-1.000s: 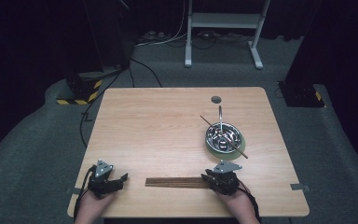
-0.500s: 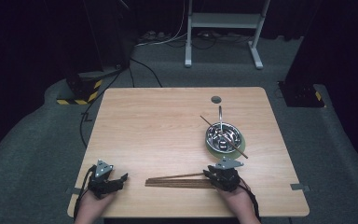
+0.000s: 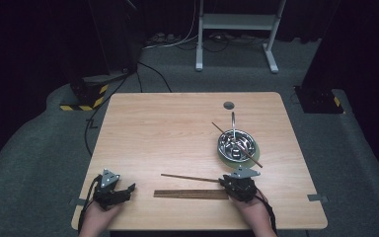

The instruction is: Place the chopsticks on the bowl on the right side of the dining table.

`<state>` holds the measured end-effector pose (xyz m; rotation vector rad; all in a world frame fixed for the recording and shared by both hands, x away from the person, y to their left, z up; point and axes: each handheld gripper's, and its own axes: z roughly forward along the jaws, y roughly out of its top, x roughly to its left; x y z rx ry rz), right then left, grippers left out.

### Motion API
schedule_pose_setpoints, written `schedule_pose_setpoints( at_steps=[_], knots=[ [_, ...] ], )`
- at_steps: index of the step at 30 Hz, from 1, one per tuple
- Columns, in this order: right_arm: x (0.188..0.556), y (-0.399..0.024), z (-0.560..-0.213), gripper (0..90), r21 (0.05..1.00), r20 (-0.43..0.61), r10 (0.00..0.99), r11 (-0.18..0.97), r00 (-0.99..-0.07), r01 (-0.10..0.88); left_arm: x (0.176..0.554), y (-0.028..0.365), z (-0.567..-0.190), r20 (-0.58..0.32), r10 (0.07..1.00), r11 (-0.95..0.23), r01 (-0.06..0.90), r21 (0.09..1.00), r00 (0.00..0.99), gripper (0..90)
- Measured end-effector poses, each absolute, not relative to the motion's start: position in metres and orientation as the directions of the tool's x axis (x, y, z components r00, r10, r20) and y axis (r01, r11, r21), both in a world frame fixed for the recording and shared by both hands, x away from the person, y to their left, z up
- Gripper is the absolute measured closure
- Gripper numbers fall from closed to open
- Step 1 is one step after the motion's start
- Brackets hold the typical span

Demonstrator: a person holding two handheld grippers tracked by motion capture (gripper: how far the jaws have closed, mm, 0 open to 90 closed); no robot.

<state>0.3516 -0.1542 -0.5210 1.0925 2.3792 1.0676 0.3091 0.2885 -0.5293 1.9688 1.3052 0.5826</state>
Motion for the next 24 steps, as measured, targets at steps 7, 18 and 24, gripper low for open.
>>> schedule_pose_setpoints(
  at_steps=[7, 18, 24],
  knots=[
    [0.351, -0.153, -0.521, 77.5, 0.740, 0.014, 0.747, 0.439, -0.664, 0.510, 0.309, 0.288, -0.529, -0.008, 0.920, -0.253, 0.608, 0.753, 0.393, 26.1],
    [0.357, -0.148, -0.519, 68.1, 0.729, 0.013, 0.714, 0.472, -0.700, 0.496, 0.309, 0.288, -0.529, -0.007, 0.920, -0.254, 0.608, 0.752, 0.392, 26.1],
    [0.371, -0.136, -0.505, 63.3, 0.719, 0.023, 0.680, 0.498, -0.733, 0.485, 0.309, 0.289, -0.529, -0.006, 0.918, -0.258, 0.608, 0.751, 0.397, 26.2]
  ],
)
